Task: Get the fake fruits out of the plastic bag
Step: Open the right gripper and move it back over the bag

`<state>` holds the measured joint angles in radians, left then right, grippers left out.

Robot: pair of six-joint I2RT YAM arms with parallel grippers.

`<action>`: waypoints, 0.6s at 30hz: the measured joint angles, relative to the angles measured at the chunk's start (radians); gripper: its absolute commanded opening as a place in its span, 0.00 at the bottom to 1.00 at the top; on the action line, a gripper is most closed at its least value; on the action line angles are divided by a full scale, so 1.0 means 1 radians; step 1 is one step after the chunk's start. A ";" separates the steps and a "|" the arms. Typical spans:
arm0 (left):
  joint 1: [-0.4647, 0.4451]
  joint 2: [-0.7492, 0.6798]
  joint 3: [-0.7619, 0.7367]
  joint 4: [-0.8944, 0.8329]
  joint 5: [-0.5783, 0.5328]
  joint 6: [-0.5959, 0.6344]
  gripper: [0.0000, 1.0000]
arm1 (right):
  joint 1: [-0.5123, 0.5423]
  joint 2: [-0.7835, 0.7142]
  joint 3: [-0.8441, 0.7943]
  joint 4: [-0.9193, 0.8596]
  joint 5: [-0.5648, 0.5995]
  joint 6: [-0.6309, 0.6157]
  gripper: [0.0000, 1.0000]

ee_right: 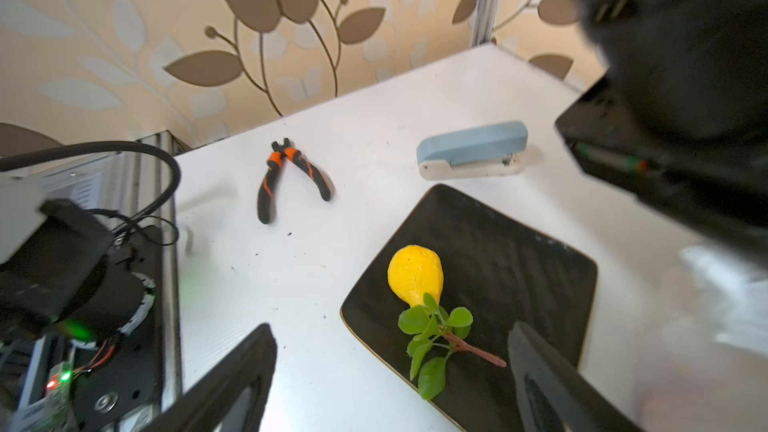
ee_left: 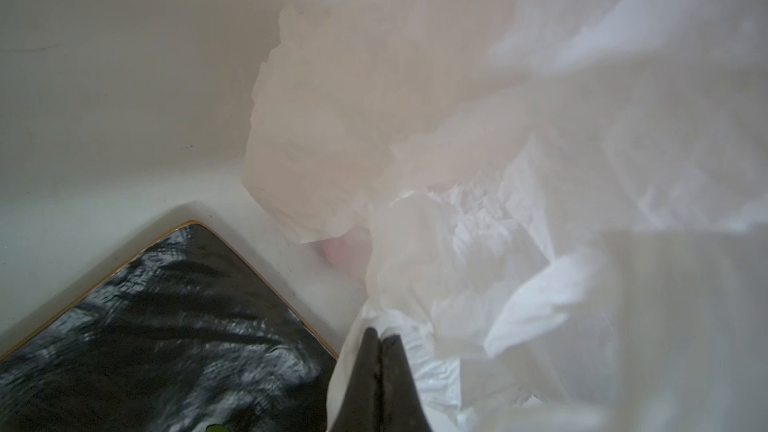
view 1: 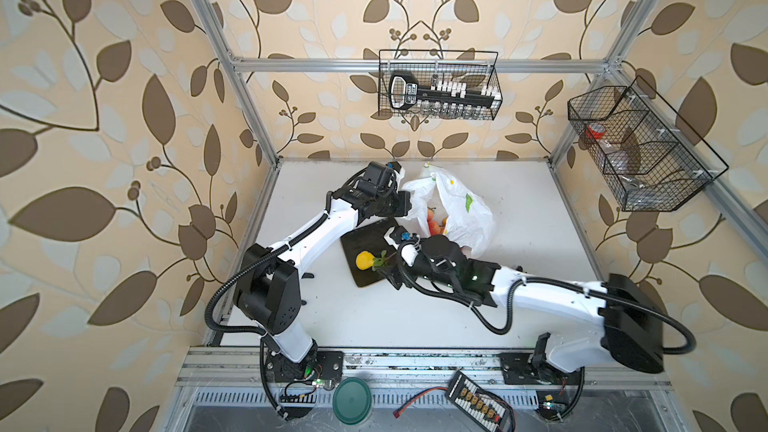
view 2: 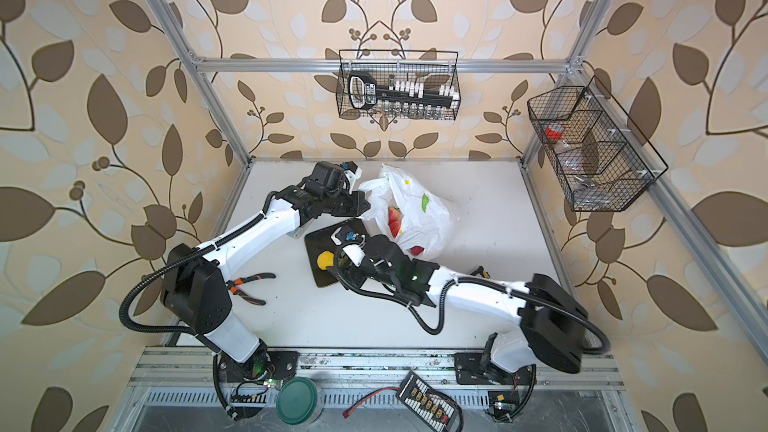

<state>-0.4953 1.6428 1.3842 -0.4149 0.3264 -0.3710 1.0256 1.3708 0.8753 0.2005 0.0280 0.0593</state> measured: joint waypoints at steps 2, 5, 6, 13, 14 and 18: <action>0.000 0.000 -0.006 0.003 0.018 -0.003 0.00 | 0.000 -0.090 -0.002 -0.056 0.011 0.005 0.69; 0.000 -0.006 -0.024 0.016 0.045 -0.011 0.00 | -0.001 -0.192 0.004 -0.159 0.098 0.008 0.55; 0.000 -0.010 -0.032 0.021 0.052 -0.016 0.00 | -0.004 -0.213 0.010 -0.194 0.133 0.003 0.52; -0.003 -0.080 -0.088 0.023 0.094 -0.044 0.00 | -0.108 -0.203 0.098 -0.394 0.286 -0.061 0.41; -0.006 -0.093 -0.093 0.023 0.095 -0.048 0.00 | -0.127 -0.185 0.109 -0.409 0.292 -0.069 0.41; -0.020 -0.133 -0.102 0.025 0.095 -0.058 0.00 | -0.164 -0.096 0.142 -0.443 0.324 -0.129 0.39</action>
<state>-0.5156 1.5101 1.2823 -0.3901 0.4213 -0.4286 0.8612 1.2747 1.0176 -0.2428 0.3519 -0.0692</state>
